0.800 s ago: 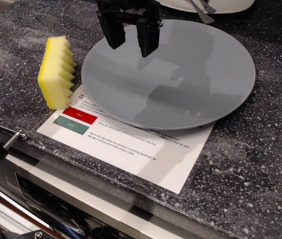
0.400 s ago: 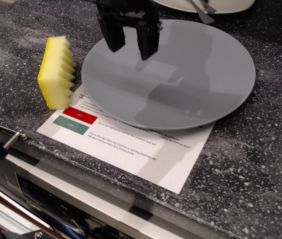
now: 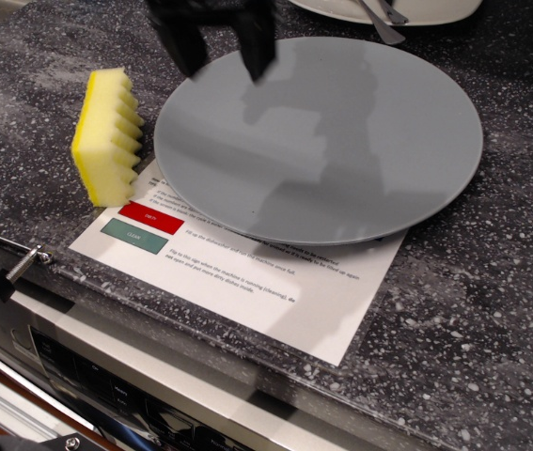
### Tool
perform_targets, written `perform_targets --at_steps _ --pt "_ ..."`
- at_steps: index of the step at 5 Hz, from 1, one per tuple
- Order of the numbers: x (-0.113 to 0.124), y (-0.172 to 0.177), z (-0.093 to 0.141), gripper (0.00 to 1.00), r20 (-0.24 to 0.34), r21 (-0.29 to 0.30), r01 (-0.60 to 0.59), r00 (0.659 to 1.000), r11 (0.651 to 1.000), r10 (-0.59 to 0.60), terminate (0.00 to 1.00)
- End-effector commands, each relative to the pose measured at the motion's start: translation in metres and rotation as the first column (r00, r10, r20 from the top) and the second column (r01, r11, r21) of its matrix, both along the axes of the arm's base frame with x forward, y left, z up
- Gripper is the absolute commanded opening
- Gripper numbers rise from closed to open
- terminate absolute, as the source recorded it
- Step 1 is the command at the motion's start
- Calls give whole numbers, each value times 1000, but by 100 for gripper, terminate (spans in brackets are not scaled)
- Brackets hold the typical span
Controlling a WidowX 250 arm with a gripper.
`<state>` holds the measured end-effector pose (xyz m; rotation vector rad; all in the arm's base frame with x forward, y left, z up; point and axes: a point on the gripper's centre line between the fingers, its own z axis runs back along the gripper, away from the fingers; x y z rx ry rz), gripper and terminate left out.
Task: Pick up sponge and wipe plate
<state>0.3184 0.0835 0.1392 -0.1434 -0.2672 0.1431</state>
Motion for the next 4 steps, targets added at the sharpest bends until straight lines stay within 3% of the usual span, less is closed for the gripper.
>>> perform_targets --at_steps 1,2,3,4 --pt "-2 41 28 100 46 88 -121 992 989 118 0" --pt "-1 57 22 100 -15 153 -143 989 978 147 0" --pt "-10 68 16 100 -37 219 -148 986 965 160 0" --pt "-20 81 5 100 -42 243 -166 982 956 182 0"
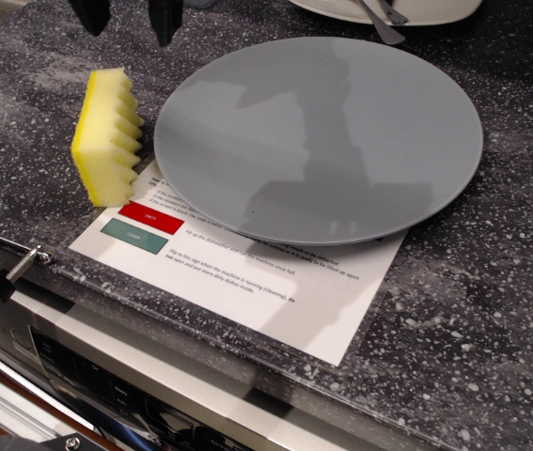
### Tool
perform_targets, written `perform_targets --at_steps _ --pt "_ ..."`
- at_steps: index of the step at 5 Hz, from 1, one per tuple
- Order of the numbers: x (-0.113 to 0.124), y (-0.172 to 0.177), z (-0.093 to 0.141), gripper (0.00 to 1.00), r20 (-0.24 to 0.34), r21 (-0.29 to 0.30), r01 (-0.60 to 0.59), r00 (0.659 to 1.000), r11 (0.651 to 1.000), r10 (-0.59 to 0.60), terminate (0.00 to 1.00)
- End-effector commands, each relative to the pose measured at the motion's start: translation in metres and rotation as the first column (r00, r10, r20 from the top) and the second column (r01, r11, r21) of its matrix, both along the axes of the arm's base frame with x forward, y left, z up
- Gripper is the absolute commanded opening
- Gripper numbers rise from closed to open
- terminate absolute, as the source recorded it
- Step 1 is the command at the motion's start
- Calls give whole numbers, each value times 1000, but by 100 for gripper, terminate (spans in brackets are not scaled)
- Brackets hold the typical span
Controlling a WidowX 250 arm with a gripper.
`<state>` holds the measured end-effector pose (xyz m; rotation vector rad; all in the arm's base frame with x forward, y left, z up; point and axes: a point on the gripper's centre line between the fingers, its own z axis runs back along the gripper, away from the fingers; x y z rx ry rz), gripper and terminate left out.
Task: Pick up sponge and wipe plate
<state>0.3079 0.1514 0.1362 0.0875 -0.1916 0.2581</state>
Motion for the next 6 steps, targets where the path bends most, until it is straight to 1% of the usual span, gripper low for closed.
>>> perform_targets --at_steps 1,2,3,4,5,6 --pt "-20 25 -5 100 15 66 -48 999 997 47 0" --pt "-24 29 -18 100 26 64 -86 996 994 84 0" --pt "-25 22 -34 100 46 34 -105 994 994 104 0" --pt "-25 9 -53 100 30 -26 -122 992 992 123 0" --pt "-15 11 -59 0 7 -52 -150 989 987 150 0" --pt "-12 13 -47 0 35 -42 -149 988 988 150 0"
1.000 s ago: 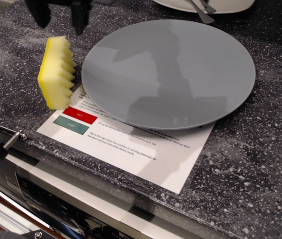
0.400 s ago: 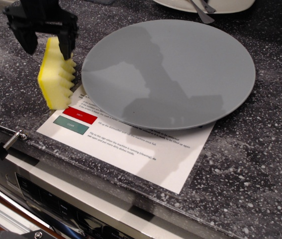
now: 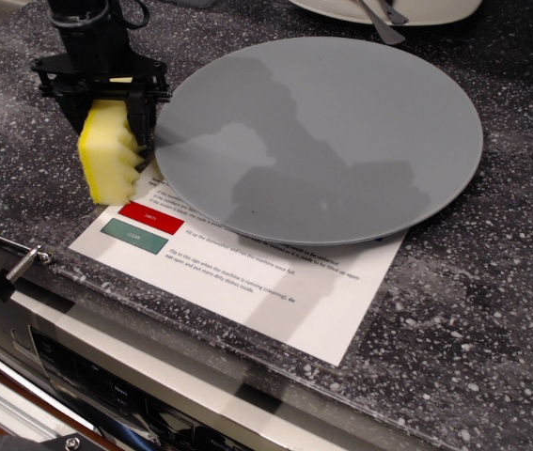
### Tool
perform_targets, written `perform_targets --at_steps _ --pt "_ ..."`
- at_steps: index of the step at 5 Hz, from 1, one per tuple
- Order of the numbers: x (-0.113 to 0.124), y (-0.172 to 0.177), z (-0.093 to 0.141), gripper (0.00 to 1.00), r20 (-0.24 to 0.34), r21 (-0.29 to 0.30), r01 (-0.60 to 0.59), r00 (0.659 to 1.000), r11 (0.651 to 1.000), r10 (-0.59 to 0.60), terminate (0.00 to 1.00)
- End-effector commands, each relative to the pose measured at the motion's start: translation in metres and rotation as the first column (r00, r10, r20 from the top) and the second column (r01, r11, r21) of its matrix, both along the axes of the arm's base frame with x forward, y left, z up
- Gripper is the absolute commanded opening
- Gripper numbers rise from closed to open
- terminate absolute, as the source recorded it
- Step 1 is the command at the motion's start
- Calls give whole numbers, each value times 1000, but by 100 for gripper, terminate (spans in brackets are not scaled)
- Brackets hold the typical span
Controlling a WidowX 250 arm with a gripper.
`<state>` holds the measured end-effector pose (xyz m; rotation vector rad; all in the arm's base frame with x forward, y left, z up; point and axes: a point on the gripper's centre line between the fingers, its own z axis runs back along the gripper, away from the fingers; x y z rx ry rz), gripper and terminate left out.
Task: Pick up sponge and wipe plate
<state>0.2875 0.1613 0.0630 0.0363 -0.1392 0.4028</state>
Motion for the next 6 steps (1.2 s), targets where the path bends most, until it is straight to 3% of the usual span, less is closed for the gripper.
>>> perform_targets --at_steps 1,2,4,5,6 --pt "21 -12 56 0 71 11 -24 997 1000 24 0" --pt "31 -38 79 0 77 -79 -21 997 997 27 0" --pt "48 -85 22 0 146 38 -17 989 999 11 0" --pt "47 -80 11 0 132 87 -24 991 996 13 0" --pt "51 -89 12 0 103 62 -11 995 998 4 0"
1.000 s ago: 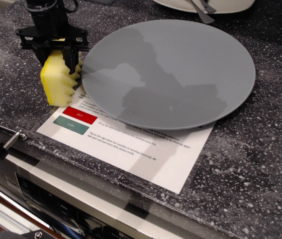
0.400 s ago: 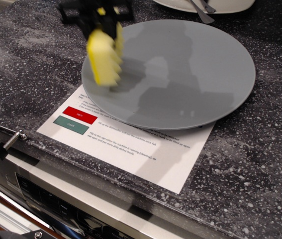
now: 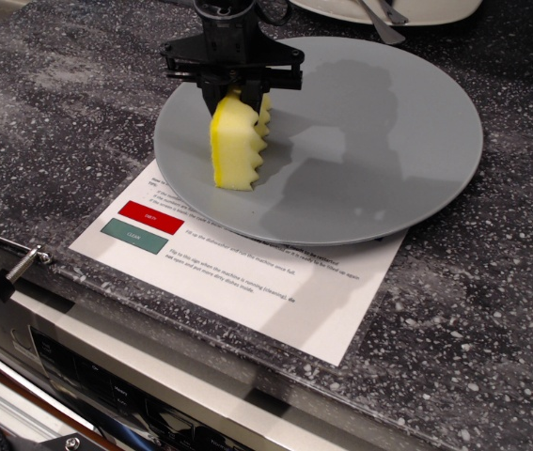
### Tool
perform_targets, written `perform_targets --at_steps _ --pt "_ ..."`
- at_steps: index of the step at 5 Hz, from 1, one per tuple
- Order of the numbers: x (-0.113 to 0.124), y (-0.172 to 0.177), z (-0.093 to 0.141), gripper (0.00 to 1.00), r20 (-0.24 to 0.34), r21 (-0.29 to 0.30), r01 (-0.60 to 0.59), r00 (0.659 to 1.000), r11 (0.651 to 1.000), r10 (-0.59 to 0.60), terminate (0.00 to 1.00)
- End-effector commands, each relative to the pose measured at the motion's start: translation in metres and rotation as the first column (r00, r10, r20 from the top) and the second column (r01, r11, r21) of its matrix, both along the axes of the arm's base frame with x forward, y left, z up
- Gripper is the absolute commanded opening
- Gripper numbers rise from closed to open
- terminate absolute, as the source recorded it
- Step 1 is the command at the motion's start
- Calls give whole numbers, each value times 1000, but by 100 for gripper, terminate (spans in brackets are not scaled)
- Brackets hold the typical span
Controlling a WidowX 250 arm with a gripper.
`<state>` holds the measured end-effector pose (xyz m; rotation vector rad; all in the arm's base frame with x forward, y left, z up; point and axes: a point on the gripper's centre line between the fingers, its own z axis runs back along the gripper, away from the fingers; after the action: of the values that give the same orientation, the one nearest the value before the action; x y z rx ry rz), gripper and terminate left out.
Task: Pick up sponge and wipe plate
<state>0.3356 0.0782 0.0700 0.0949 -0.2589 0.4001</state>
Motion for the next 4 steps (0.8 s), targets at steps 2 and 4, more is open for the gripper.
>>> perform_targets --at_steps 2,4 --pt "14 -58 17 0 -19 -79 -14 1000 997 13 0" --pt "22 -97 4 0 -12 -59 13 1000 998 -14 0"
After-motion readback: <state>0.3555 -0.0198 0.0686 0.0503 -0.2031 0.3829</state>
